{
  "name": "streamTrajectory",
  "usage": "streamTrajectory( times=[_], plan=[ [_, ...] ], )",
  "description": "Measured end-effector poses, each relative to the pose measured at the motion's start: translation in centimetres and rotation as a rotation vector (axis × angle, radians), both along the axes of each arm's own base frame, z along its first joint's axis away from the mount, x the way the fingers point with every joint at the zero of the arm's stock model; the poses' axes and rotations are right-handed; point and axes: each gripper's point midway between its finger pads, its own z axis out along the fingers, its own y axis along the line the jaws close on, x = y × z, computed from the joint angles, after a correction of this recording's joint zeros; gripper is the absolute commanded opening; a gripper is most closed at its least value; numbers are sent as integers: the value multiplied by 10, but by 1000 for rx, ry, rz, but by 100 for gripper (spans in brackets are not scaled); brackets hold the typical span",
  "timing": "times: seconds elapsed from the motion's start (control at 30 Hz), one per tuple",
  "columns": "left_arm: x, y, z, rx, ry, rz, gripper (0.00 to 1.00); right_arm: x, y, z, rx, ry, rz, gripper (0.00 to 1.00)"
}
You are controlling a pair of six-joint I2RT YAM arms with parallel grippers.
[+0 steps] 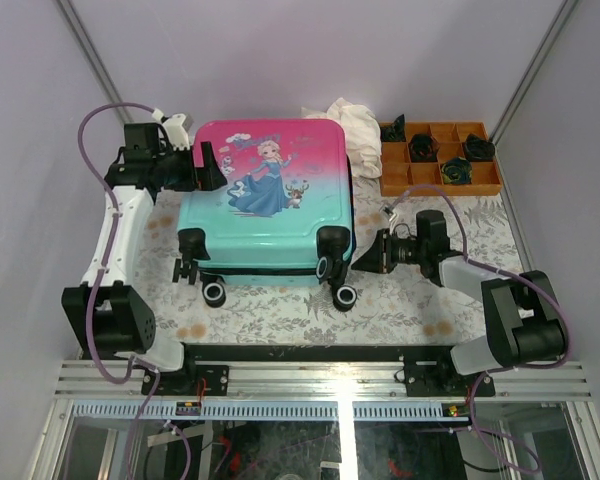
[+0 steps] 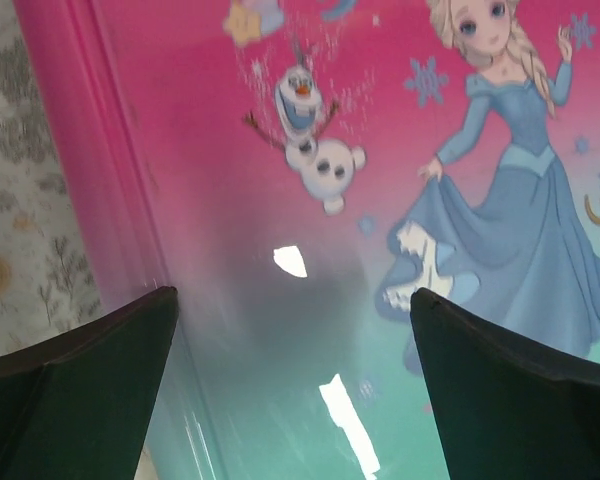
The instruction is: Pack the luggage
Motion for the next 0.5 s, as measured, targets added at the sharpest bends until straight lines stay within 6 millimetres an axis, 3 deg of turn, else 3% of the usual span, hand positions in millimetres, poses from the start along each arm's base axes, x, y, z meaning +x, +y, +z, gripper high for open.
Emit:
streamTrajectory(
  times=[0.17,0.3,0.4,0.5],
  plan=[
    [42,0,-2,28,-56,-86,89,-12,11,-7,7,44,0,0],
    [65,-8,-1,114,-116,-177,96,-14,14,-6,16,75,-9,0],
    [49,-74,3,127,-132,-363,100,-14,17,-5,26,93,-12,0],
    [10,-145,5,170,-165,-578,100,-15,20,-5,30,111,-14,0]
  ],
)
